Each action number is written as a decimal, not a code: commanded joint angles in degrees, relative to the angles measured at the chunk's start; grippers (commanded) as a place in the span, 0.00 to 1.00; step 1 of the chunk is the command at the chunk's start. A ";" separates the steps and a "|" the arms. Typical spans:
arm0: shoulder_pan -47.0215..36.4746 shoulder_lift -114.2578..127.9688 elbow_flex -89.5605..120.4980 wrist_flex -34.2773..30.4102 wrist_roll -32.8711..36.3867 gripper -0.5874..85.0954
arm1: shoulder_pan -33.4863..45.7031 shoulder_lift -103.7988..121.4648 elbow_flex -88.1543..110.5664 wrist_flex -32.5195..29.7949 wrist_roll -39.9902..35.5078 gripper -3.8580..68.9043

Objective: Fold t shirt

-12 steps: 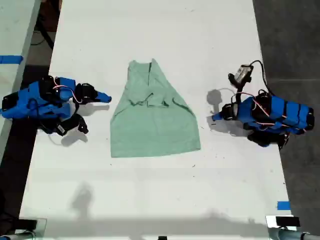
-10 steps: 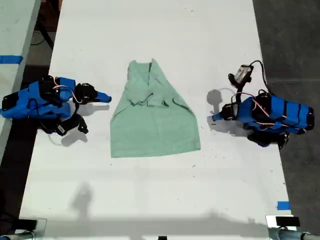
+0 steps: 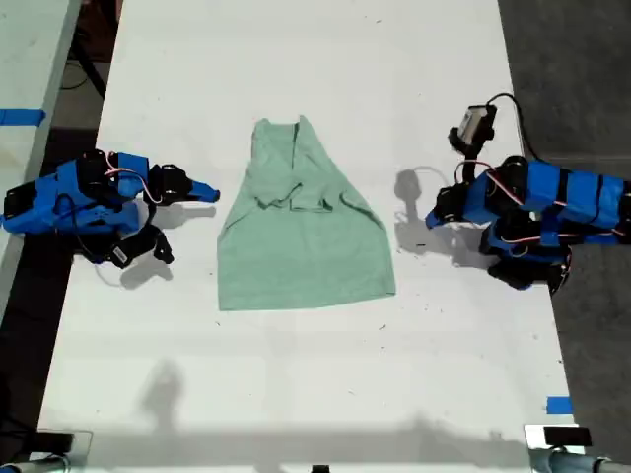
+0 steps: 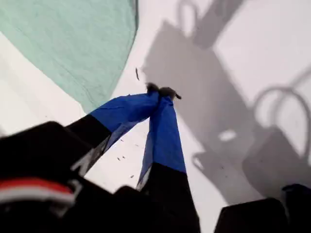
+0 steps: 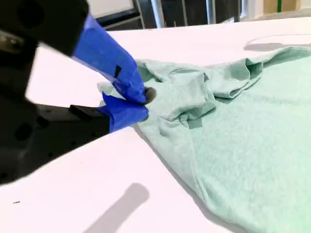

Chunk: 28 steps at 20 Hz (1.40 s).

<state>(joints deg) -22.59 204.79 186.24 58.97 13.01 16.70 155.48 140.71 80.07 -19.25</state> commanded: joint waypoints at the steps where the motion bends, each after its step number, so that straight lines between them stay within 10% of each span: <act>1: 0.09 0.53 2.20 -0.53 0.18 0.00 | -5.10 -15.47 -11.51 -4.48 1.85 0.07; 5: 0.35 0.53 2.20 -0.53 0.18 0.00 | -11.07 -38.85 -22.76 -9.84 5.36 0.32; 14: 0.53 0.53 2.20 -0.53 0.26 0.00 | -13.36 -57.48 -20.30 -24.79 6.94 0.28; 16: 0.53 0.53 2.20 -0.53 0.26 0.00 | -13.54 -58.27 -20.13 -24.17 7.82 0.07; 28: 0.35 0.53 2.20 -0.53 0.26 0.00 | -12.30 -45.88 -32.61 -7.65 5.89 0.07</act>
<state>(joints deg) -22.59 204.87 186.24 58.97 13.01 4.13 106.26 114.17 71.19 -11.60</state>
